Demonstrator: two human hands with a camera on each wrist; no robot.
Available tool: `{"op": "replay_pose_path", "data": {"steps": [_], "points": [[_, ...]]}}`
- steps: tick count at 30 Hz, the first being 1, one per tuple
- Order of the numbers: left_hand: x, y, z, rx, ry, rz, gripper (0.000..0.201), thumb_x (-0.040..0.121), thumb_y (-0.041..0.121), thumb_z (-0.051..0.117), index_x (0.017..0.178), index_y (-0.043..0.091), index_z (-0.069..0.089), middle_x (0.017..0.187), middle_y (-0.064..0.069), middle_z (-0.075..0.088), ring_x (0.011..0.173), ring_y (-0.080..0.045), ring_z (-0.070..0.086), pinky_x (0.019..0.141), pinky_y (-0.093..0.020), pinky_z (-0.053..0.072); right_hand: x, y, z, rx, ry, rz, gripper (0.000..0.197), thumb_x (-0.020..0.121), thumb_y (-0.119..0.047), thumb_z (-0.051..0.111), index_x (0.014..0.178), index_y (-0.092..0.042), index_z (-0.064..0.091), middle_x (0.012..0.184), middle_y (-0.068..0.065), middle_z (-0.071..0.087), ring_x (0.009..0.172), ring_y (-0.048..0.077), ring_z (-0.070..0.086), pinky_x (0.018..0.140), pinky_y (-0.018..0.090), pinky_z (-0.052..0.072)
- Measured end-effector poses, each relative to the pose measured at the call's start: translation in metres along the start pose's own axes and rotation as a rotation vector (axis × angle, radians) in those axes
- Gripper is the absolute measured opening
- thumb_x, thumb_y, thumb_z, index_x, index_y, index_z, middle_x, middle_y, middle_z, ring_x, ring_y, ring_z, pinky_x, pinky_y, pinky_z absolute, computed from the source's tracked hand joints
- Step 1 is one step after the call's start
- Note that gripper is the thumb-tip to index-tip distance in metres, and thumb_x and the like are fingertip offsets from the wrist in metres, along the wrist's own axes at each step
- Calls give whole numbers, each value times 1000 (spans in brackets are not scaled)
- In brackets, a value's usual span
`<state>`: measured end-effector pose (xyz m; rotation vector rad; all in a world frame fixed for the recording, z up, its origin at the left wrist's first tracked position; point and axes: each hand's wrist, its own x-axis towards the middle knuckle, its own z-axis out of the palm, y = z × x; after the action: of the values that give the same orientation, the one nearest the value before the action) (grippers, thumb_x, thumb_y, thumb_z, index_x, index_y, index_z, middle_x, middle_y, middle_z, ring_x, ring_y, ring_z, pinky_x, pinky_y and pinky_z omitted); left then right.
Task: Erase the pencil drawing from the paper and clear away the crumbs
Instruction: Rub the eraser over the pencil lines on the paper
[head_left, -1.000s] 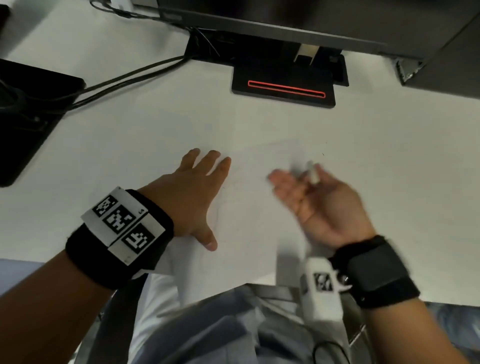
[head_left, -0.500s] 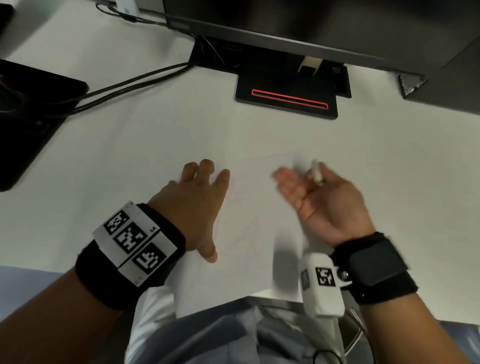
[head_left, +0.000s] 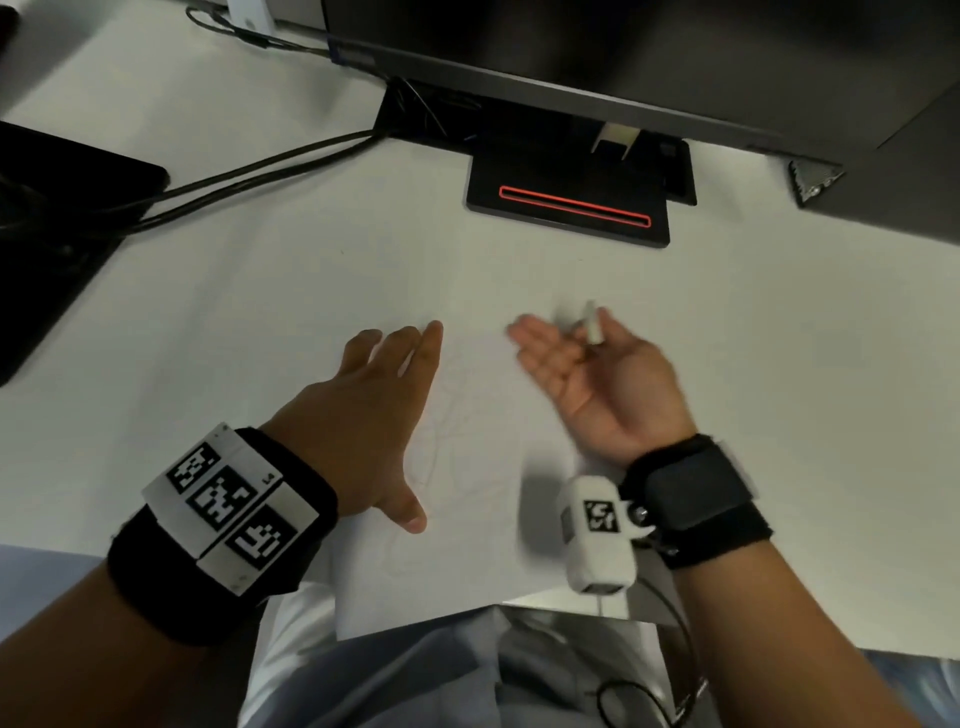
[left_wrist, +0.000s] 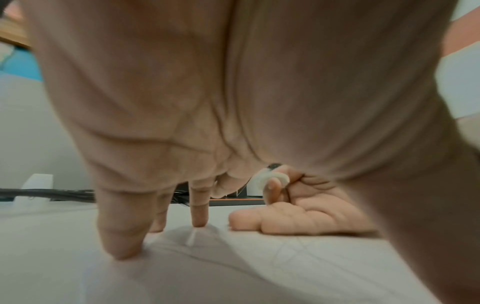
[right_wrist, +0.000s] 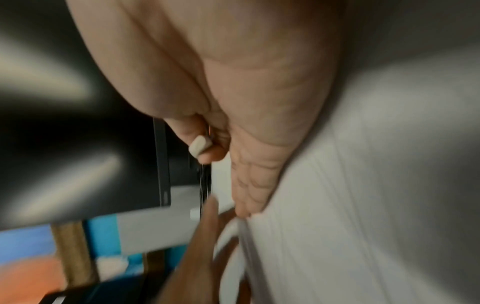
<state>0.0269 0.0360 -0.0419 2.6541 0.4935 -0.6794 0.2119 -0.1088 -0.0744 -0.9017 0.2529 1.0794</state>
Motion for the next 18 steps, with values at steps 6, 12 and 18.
{"op": "replay_pose_path", "data": {"steps": [6, 12, 18], "points": [[-2, 0, 0, 51, -37, 21, 146, 55, 62, 86, 154, 24, -14, 157, 7, -18, 148, -22, -19, 108, -46, 43, -24, -51, -30, 131, 159, -343, 46, 104, -35, 40, 67, -12, 54, 138, 23, 58, 121, 35, 63, 107, 42, 48], [3, 7, -2, 43, 20, -9, 108, 61, 68, 79, 144, 22, 27, 156, -3, 2, 147, -28, 1, 100, -44, 47, -40, 22, 14, -351, -109, 63, 31, 100, -27, 47, 85, -3, 60, 108, 30, 69, 99, 41, 71, 89, 43, 58], [5, 9, -1, 38, 57, -33, 107, 64, 64, 81, 144, 20, 25, 155, -1, 8, 144, -31, 9, 98, -44, 47, 5, -3, 11, -116, 30, 37, 41, 104, -31, 43, 111, 6, 59, 128, 29, 61, 110, 37, 68, 94, 41, 56]]}}
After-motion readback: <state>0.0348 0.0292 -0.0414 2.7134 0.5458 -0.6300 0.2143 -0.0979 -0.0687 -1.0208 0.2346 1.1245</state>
